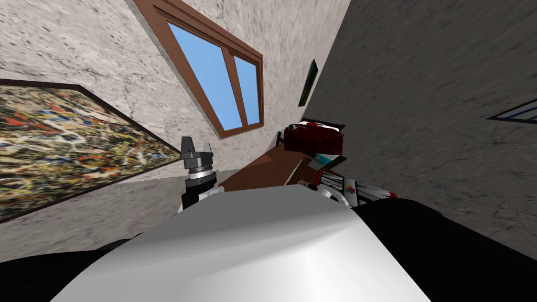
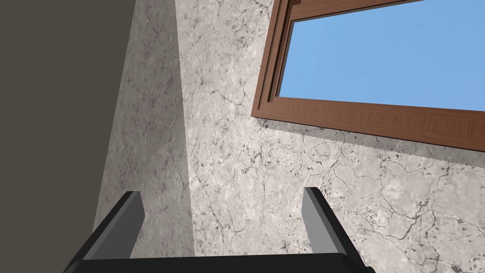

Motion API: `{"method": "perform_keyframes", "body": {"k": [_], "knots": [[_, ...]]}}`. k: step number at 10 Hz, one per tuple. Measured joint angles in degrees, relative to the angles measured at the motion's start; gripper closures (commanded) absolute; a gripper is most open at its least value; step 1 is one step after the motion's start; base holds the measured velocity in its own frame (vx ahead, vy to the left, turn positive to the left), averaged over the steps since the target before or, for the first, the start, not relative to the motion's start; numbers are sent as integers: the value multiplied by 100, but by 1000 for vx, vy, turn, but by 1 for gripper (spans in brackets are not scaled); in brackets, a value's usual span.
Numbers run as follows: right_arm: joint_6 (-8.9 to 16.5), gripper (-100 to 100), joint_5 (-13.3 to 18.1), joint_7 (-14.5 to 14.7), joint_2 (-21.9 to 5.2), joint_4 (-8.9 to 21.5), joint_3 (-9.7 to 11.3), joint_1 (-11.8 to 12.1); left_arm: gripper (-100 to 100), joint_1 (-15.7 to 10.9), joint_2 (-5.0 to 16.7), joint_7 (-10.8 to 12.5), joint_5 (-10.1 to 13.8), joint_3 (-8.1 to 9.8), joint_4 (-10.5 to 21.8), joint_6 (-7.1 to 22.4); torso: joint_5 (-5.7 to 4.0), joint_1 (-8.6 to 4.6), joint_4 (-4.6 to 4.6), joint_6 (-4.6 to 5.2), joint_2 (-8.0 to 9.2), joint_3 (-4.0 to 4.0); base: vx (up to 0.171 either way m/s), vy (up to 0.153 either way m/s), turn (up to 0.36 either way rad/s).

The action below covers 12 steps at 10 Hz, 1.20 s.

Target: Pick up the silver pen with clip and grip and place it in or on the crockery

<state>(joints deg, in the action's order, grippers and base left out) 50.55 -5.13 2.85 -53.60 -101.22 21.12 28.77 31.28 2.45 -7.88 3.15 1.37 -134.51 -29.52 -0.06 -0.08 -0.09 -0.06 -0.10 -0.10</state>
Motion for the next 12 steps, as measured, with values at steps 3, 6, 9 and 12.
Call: {"method": "perform_keyframes", "body": {"k": [3,6,9,12], "knots": [[194,-100,-73,-63,-206,-378,-28,77,0,0,0,0,0,0,0,0,0,-5,-1,0,-5,-3,14,-15,-59],[445,-100,-141,-157,-458,-871,-67,202,0,0,0,0,0,0,0,0,0,-4,-1,0,-4,-2,13,-15,-55],[705,-100,-236,-237,-710,-1338,-100,282,0,0,0,0,0,0,0,0,-1,-4,-1,0,-5,-3,14,-14,-54],[802,0,-269,-265,-794,-1496,-106,302,0,0,0,0,0,0,0,0,-1,-1,0,-1,-1,-1,2,-2,-2]]}}
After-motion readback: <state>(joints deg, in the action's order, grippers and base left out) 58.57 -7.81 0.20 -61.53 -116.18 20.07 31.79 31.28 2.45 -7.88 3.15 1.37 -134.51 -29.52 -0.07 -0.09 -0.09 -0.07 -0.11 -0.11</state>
